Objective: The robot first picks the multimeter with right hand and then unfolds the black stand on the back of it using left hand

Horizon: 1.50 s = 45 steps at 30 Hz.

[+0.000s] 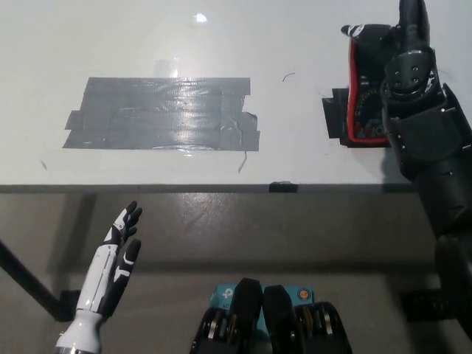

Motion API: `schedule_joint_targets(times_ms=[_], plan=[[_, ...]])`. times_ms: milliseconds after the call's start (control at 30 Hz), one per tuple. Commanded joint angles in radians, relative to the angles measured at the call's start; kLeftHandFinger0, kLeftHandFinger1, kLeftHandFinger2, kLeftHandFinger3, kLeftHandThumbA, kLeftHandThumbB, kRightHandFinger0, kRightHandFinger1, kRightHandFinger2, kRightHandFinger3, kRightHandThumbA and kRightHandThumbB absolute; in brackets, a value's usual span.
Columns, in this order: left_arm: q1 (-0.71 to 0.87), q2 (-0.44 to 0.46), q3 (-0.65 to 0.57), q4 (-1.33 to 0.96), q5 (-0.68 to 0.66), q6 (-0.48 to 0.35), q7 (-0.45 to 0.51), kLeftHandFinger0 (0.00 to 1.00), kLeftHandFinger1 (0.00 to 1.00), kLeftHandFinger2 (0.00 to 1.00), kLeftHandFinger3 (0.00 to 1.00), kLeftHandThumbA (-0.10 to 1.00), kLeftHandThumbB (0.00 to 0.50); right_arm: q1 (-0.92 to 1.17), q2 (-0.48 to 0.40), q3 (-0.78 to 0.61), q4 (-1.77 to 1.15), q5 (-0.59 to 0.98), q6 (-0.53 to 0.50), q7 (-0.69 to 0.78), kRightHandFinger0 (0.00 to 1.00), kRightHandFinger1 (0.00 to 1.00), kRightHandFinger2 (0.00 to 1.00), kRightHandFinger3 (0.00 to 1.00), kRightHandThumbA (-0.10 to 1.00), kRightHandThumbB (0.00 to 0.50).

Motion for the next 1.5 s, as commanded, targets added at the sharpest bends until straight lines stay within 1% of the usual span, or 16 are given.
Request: schedule_joint_targets(times_ms=[0, 167, 200, 233, 300, 433, 467, 533, 700, 767, 833, 1067, 1133, 1300, 1400, 1467], plan=[[-0.012, 0.013, -0.004, -0.027, -0.006, -0.019, -0.004, 1.00, 1.00, 1.00, 1.00, 1.00, 0.072, -0.041, -0.010, 0.016, -0.074, -0.027, -0.008, -0.035, 1.00, 1.00, 1.00, 1.00, 0.95, 0.319], [-0.011, 0.013, -0.005, -0.027, -0.006, -0.021, -0.005, 1.00, 1.00, 1.00, 1.00, 1.00, 0.068, -0.030, -0.010, 0.019, -0.131, -0.027, 0.016, -0.026, 1.00, 1.00, 1.00, 1.00, 0.96, 0.325], [-0.011, 0.013, -0.005, -0.025, -0.008, -0.027, -0.005, 1.00, 1.00, 1.00, 1.00, 1.00, 0.067, -0.024, -0.013, 0.041, -0.207, -0.056, 0.056, -0.010, 1.00, 1.00, 1.00, 1.00, 1.00, 0.329], [-0.011, 0.013, -0.005, -0.022, -0.007, -0.034, -0.003, 1.00, 1.00, 1.00, 1.00, 1.00, 0.067, -0.020, -0.013, 0.052, -0.255, -0.071, 0.078, -0.002, 1.00, 1.00, 1.00, 1.00, 1.00, 0.338], [-0.011, 0.013, -0.005, -0.023, -0.006, -0.029, -0.003, 1.00, 1.00, 1.00, 1.00, 1.00, 0.074, -0.018, -0.013, 0.057, -0.266, -0.072, 0.081, -0.002, 1.00, 1.00, 1.00, 1.00, 1.00, 0.348], [-0.010, 0.013, -0.005, -0.025, -0.004, -0.024, -0.003, 1.00, 1.00, 1.00, 1.00, 1.00, 0.080, -0.015, -0.015, 0.064, -0.273, -0.075, 0.085, -0.004, 1.00, 1.00, 1.00, 1.00, 1.00, 0.338], [-0.021, 0.016, -0.004, -0.022, -0.009, -0.022, -0.006, 1.00, 1.00, 1.00, 1.00, 1.00, 0.067, -0.024, -0.017, 0.062, -0.223, -0.074, 0.074, -0.019, 1.00, 1.00, 1.00, 1.00, 0.99, 0.311], [-0.022, 0.016, -0.003, -0.021, -0.014, -0.027, -0.007, 1.00, 1.00, 1.00, 1.00, 1.00, 0.058, -0.023, -0.018, 0.059, -0.186, -0.069, 0.054, -0.031, 1.00, 1.00, 1.00, 1.00, 0.94, 0.303], [-0.021, 0.017, -0.001, -0.025, -0.016, -0.021, -0.007, 1.00, 1.00, 1.00, 1.00, 1.00, 0.068, -0.030, -0.027, 0.070, -0.100, -0.076, 0.042, -0.040, 1.00, 1.00, 1.00, 1.00, 0.93, 0.301], [-0.022, 0.016, -0.001, -0.024, -0.016, -0.022, -0.007, 1.00, 1.00, 1.00, 1.00, 1.00, 0.061, -0.035, -0.029, 0.064, -0.043, -0.065, 0.011, -0.053, 1.00, 1.00, 1.00, 1.00, 0.92, 0.310], [-0.012, 0.014, -0.003, -0.029, -0.014, -0.019, -0.007, 1.00, 1.00, 1.00, 1.00, 1.00, 0.063, -0.028, -0.031, 0.063, -0.030, -0.060, 0.015, -0.048, 1.00, 1.00, 1.00, 1.00, 0.94, 0.329], [0.005, 0.013, -0.001, -0.032, -0.012, -0.023, -0.003, 1.00, 1.00, 1.00, 1.00, 1.00, 0.066, -0.026, -0.029, 0.066, 0.012, -0.059, -0.002, -0.054, 1.00, 1.00, 1.00, 1.00, 0.96, 0.331], [0.006, 0.013, -0.001, -0.035, -0.012, -0.022, -0.003, 1.00, 1.00, 1.00, 1.00, 1.00, 0.065, -0.027, -0.030, 0.062, 0.018, -0.054, -0.009, -0.054, 1.00, 1.00, 1.00, 1.00, 0.94, 0.322], [0.014, 0.011, -0.002, -0.041, -0.012, -0.015, -0.005, 1.00, 1.00, 1.00, 1.00, 1.00, 0.065, -0.031, -0.024, 0.063, 0.024, -0.053, -0.007, -0.056, 1.00, 1.00, 1.00, 1.00, 0.96, 0.339], [0.014, 0.014, -0.002, -0.038, -0.017, -0.018, -0.008, 1.00, 1.00, 1.00, 1.00, 1.00, 0.067, -0.034, -0.015, 0.077, 0.028, -0.067, -0.001, -0.062, 1.00, 1.00, 1.00, 1.00, 0.96, 0.332], [0.010, 0.013, -0.004, -0.040, -0.013, -0.016, -0.008, 1.00, 1.00, 1.00, 1.00, 1.00, 0.064, -0.033, -0.013, 0.078, 0.032, -0.062, -0.003, -0.061, 1.00, 1.00, 1.00, 1.00, 0.93, 0.317]])
